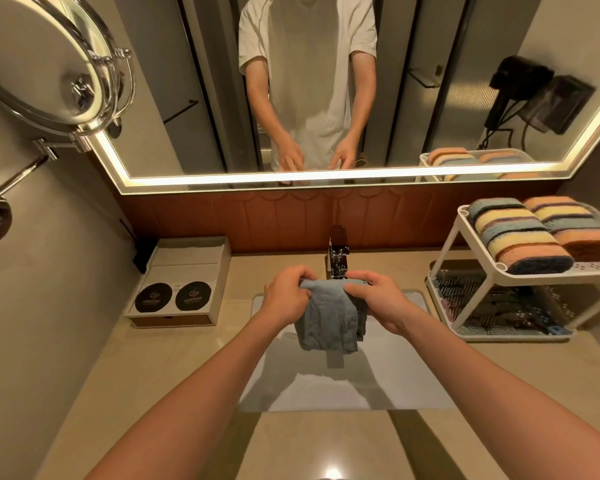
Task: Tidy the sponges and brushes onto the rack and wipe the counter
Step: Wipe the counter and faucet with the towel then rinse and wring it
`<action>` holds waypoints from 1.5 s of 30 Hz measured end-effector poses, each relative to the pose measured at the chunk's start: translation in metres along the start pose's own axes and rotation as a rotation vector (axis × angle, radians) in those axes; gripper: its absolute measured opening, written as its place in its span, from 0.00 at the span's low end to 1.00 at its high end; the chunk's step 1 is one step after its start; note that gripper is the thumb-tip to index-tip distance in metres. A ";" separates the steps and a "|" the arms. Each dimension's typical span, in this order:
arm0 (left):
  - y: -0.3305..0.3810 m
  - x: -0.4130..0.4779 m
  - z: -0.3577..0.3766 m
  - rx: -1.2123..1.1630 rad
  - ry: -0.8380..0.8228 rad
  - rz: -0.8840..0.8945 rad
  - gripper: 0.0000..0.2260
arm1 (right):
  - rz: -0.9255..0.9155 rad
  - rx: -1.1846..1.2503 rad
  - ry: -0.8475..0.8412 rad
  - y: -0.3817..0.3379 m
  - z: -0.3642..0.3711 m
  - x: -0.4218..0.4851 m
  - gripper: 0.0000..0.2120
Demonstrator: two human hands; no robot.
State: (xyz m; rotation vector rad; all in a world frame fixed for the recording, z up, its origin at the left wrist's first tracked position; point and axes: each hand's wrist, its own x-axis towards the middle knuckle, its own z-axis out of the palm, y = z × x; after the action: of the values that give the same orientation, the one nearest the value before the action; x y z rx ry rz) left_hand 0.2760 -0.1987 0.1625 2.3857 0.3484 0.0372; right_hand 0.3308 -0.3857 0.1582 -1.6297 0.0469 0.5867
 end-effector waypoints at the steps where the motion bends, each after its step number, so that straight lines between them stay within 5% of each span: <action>1: 0.002 0.000 -0.002 0.060 0.023 0.013 0.11 | -0.026 -0.052 -0.003 -0.001 0.001 -0.001 0.19; 4: 0.005 0.001 -0.004 0.199 0.121 0.079 0.10 | -0.110 -0.210 0.021 -0.001 0.006 -0.001 0.23; 9: 0.005 0.002 -0.005 0.326 0.271 0.171 0.08 | -0.228 -0.375 0.163 0.002 0.009 0.004 0.07; 14: 0.002 -0.001 -0.004 -0.048 0.331 -0.020 0.10 | -0.456 -0.826 0.271 -0.005 0.016 -0.002 0.05; 18: 0.005 -0.008 0.006 -0.370 0.241 -0.327 0.14 | -0.420 -0.610 0.211 -0.003 0.027 -0.004 0.04; 21: 0.015 -0.017 0.014 -0.550 0.005 -0.302 0.10 | -0.401 -0.520 0.206 0.001 0.035 -0.007 0.04; 26: 0.029 -0.022 0.004 -0.974 -0.253 -0.255 0.18 | -0.224 -0.028 0.055 -0.004 0.045 -0.013 0.07; 28: 0.019 -0.021 0.004 -0.933 -0.265 -0.202 0.26 | -0.108 0.189 -0.059 -0.009 0.046 -0.014 0.14; 32: 0.006 -0.017 -0.001 -0.722 -0.240 -0.086 0.25 | 0.019 0.389 -0.180 -0.016 0.042 -0.019 0.24; 37: -0.002 -0.010 -0.013 -0.777 -0.282 -0.137 0.06 | -0.017 0.256 -0.009 -0.019 0.030 -0.025 0.20; 41: -0.002 -0.011 -0.018 -0.789 -0.347 -0.184 0.07 | -0.096 0.097 0.237 -0.009 0.023 -0.028 0.12; 45: -0.004 -0.009 -0.024 -0.815 -0.396 -0.176 0.08 | -0.089 -0.096 0.242 0.011 0.018 -0.025 0.15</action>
State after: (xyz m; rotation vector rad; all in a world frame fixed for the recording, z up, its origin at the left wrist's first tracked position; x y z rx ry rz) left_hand 0.2634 -0.1830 0.1785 1.5048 0.2787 -0.3123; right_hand 0.2990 -0.3787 0.1580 -1.7799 0.1253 0.3255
